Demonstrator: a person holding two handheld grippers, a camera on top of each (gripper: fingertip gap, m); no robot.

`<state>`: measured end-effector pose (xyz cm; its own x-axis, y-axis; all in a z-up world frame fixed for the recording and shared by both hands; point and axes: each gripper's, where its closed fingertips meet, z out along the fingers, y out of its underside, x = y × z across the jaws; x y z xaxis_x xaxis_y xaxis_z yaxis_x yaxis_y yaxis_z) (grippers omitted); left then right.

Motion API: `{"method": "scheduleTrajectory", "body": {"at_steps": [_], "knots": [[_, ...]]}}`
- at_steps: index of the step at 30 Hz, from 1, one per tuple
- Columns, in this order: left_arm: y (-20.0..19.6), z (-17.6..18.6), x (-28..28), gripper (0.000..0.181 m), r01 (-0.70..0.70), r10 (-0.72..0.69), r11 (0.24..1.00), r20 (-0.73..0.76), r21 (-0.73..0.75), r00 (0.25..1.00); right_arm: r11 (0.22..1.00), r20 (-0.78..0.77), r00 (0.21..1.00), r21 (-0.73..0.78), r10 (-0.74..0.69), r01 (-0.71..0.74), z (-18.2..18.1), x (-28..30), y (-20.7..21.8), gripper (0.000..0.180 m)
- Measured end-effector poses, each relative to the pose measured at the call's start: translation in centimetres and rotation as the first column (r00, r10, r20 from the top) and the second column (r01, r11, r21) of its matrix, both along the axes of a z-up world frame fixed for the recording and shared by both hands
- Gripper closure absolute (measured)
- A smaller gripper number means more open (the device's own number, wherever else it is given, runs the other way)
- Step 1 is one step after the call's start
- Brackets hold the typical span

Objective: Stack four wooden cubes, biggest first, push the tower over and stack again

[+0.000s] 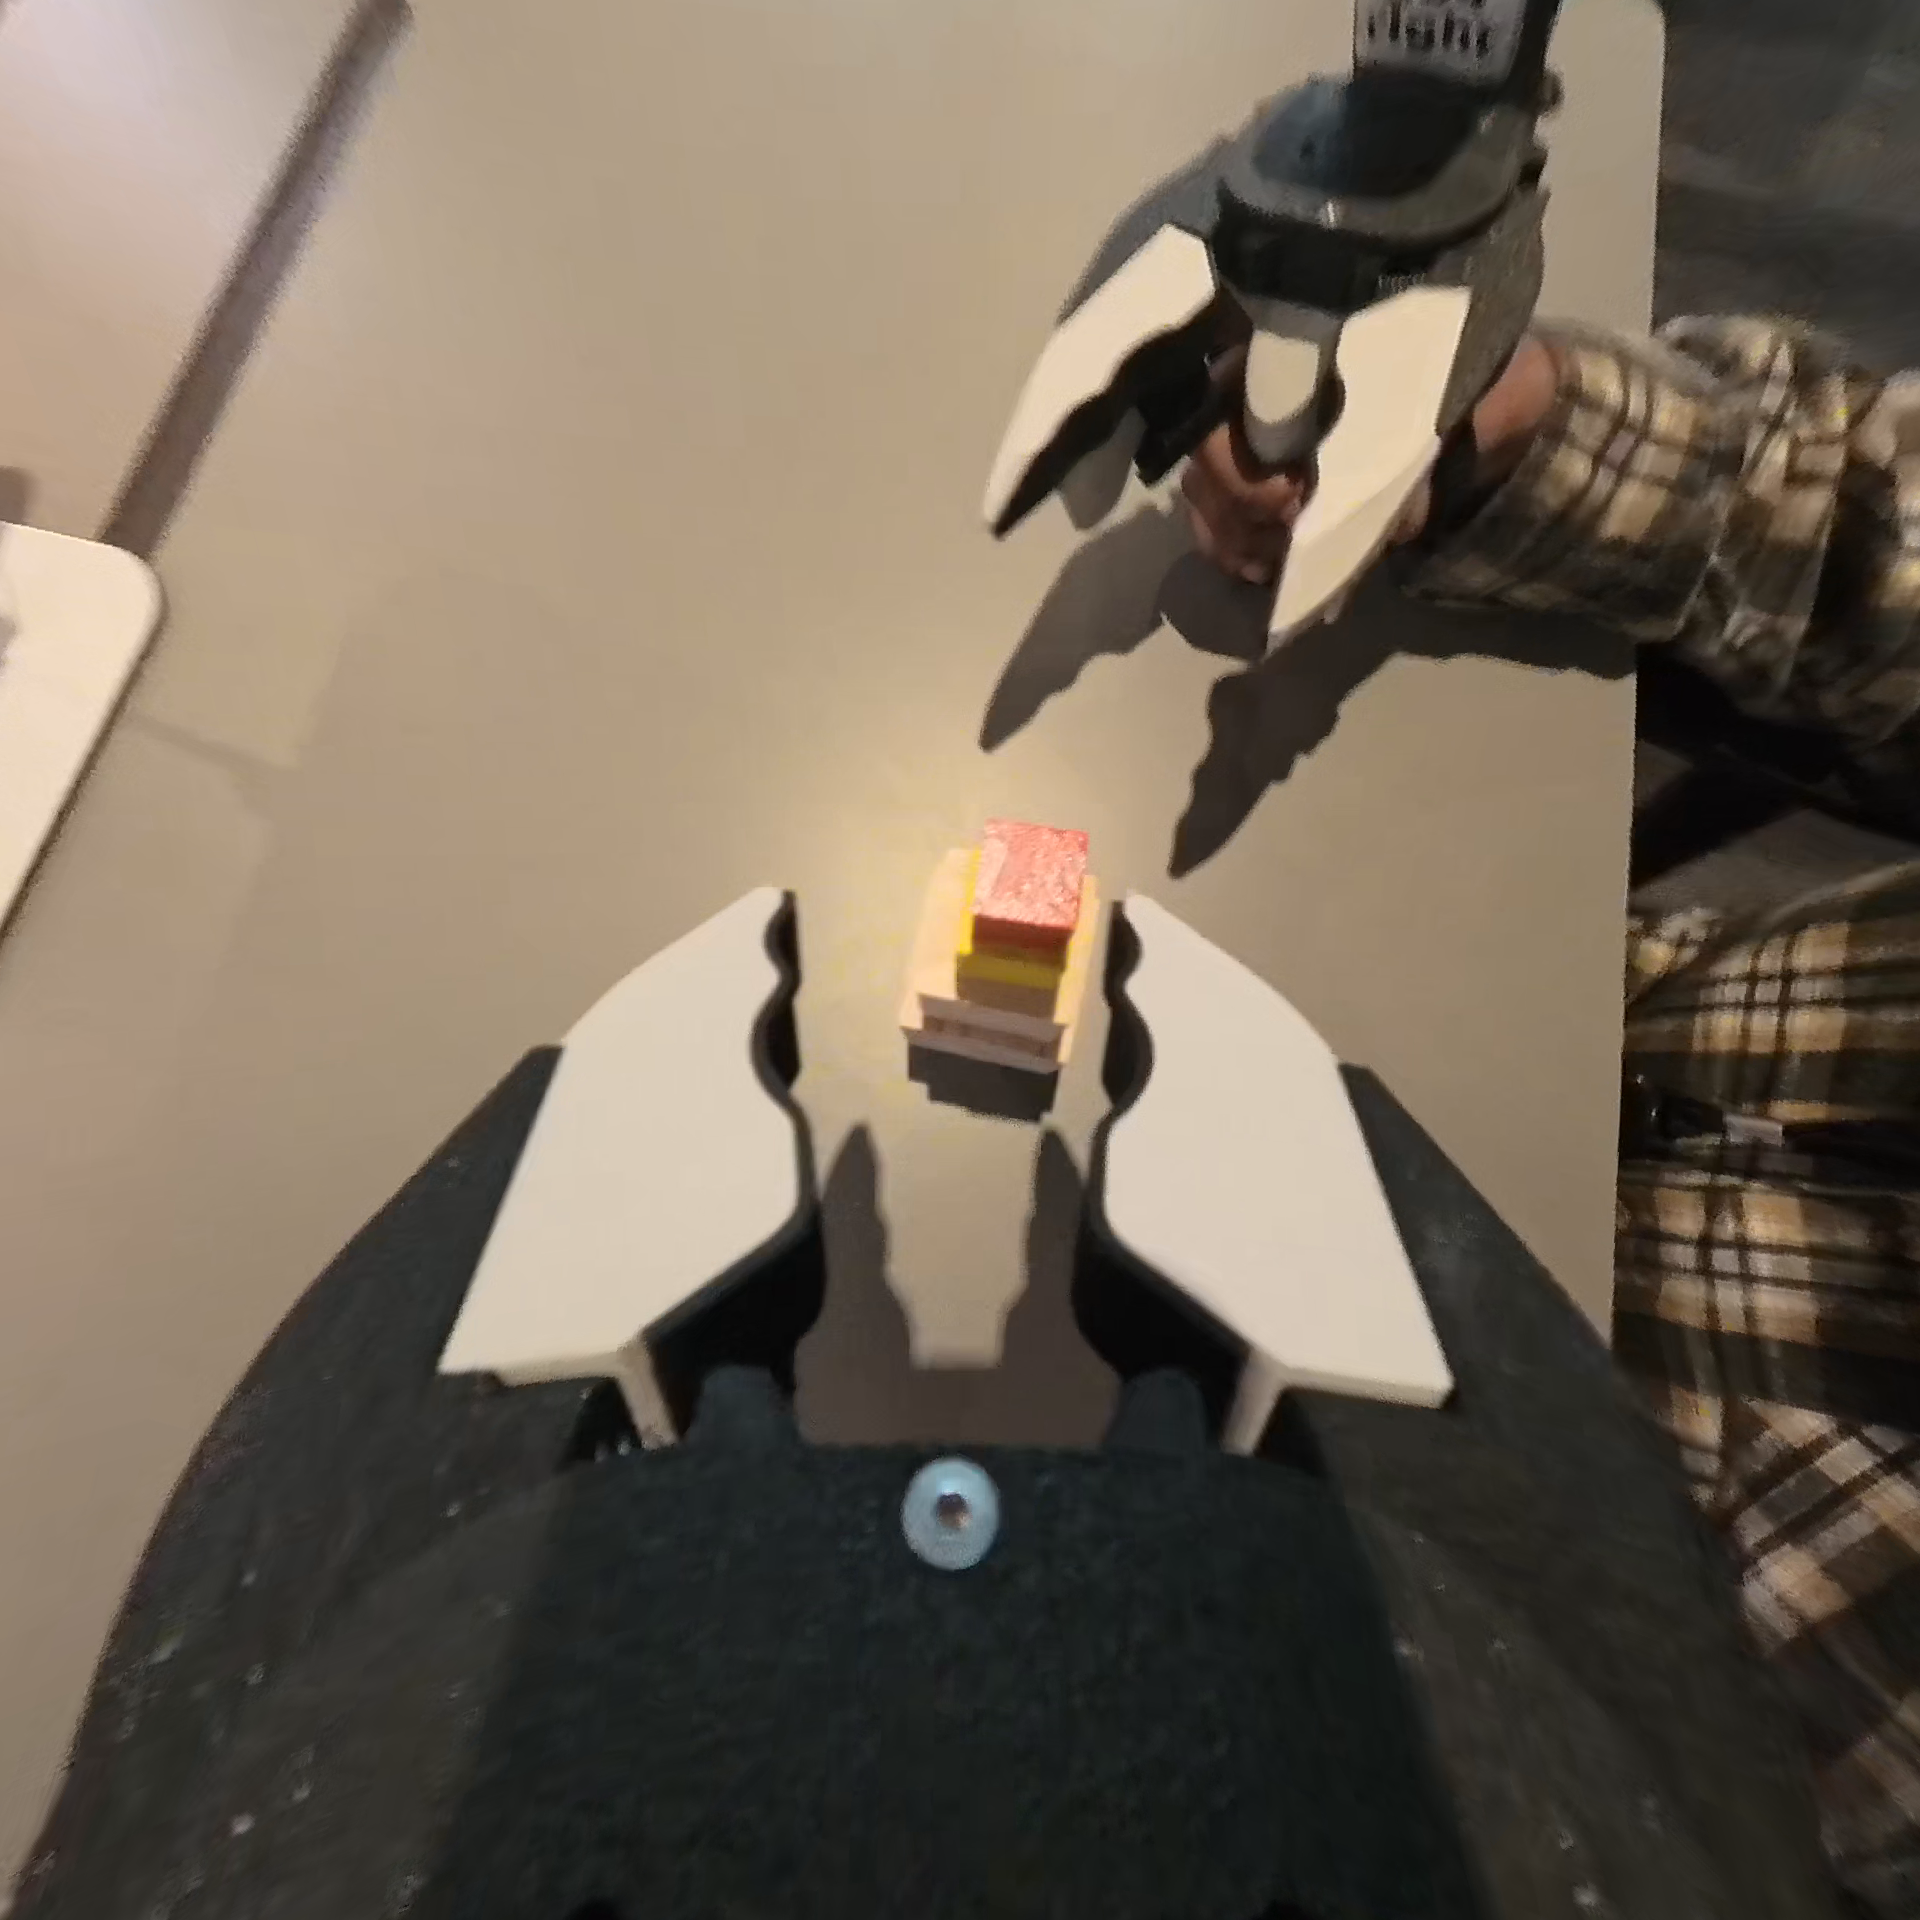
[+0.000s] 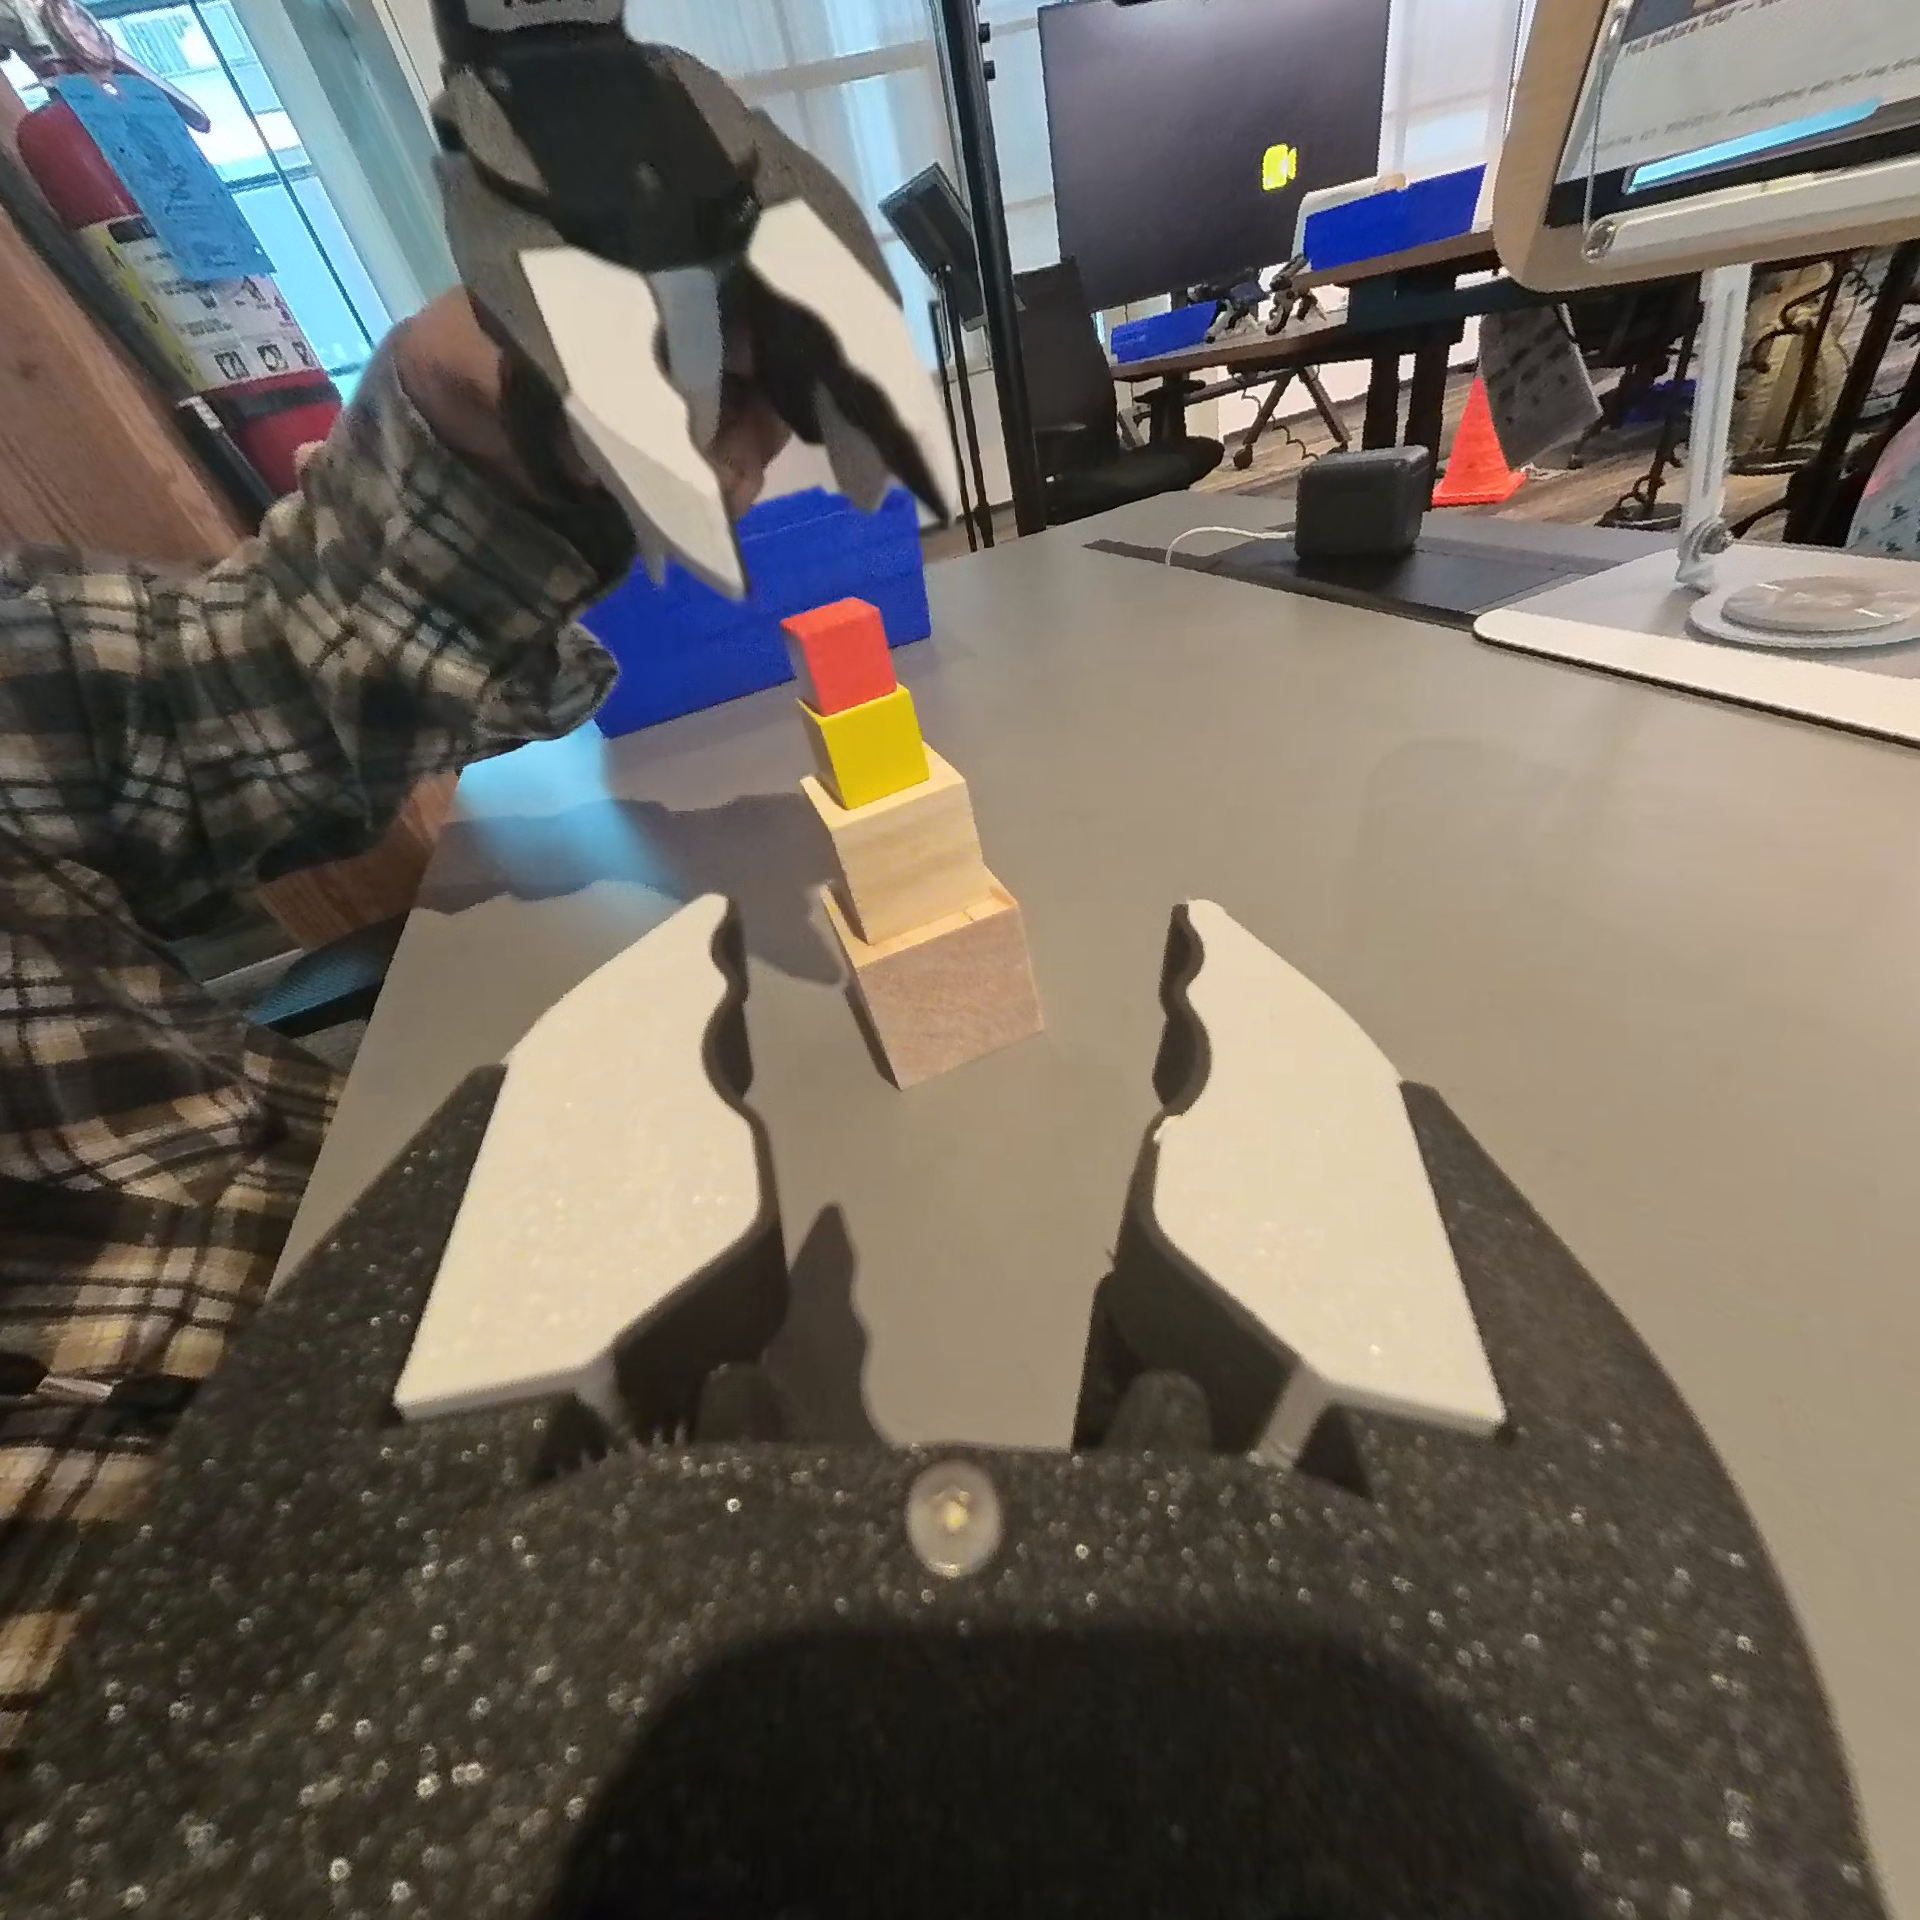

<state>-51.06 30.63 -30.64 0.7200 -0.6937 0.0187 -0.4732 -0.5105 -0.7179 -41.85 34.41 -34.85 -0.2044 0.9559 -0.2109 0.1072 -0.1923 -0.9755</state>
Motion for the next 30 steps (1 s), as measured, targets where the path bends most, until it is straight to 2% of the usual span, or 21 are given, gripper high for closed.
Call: {"method": "scheduleTrajectory", "body": {"at_steps": [1,5,9,12,14,17,18,19,22,26,30], "knots": [[-0.1,0.8,-0.8,0.118,-0.030,0.029,0.999,0.038,0.031,0.999,1.000,0.000,1.000,0.000,0.000,0.000,0.0,0.0,0.0,0.104],[-1.4,2.6,-5.4,0.114,-0.190,0.156,0.968,0.199,0.165,0.967,1.000,0.002,1.000,0.003,0.005,-0.005,0.0,0.0,-0.1,0.104],[-2.9,0.4,-9.8,0.113,-0.363,0.280,0.914,0.367,0.181,0.887,0.998,0.051,0.998,0.059,-0.039,0.036,-0.8,-0.1,0.4,0.104],[-3.8,-2.0,-12.7,0.112,-0.443,0.352,0.879,0.385,0.177,0.853,0.992,0.095,0.989,0.053,-0.117,0.112,-0.9,0.2,1.5,0.106],[-4.3,-3.0,-14.6,0.112,-0.481,0.393,0.850,0.351,0.215,0.850,0.984,0.196,0.965,0.054,-0.176,0.169,-1.2,0.7,2.3,0.110],[-4.8,-3.4,-16.9,0.112,-0.513,0.428,0.799,0.303,0.313,0.852,0.979,0.377,0.904,0.047,-0.200,0.197,-1.1,1.6,2.4,0.126],[-4.9,-3.3,-17.3,0.112,-0.522,0.433,0.779,0.304,0.347,0.848,0.980,0.441,0.877,0.039,-0.193,0.196,-1.0,1.9,2.2,0.149],[-5.1,-3.1,-17.6,0.113,-0.532,0.439,0.760,0.308,0.373,0.844,0.985,0.494,0.855,0.021,-0.160,0.172,-0.8,2.1,1.6,0.180],[-5.3,-3.4,-18.4,0.114,-0.558,0.480,0.736,0.286,0.384,0.829,0.963,0.649,0.735,-0.017,-0.194,0.269,-1.0,1.8,1.5,0.180],[-5.8,-3.7,-19.6,0.116,-0.575,0.530,0.708,0.229,0.409,0.816,0.928,0.773,0.605,-0.058,-0.192,0.368,-1.6,0.0,0.5,0.180],[-6.1,-2.9,-20.0,0.118,-0.592,0.536,0.682,0.257,0.429,0.804,0.897,0.834,0.539,-0.145,-0.116,0.417,-2.7,-2.8,-1.4,0.180]]}}
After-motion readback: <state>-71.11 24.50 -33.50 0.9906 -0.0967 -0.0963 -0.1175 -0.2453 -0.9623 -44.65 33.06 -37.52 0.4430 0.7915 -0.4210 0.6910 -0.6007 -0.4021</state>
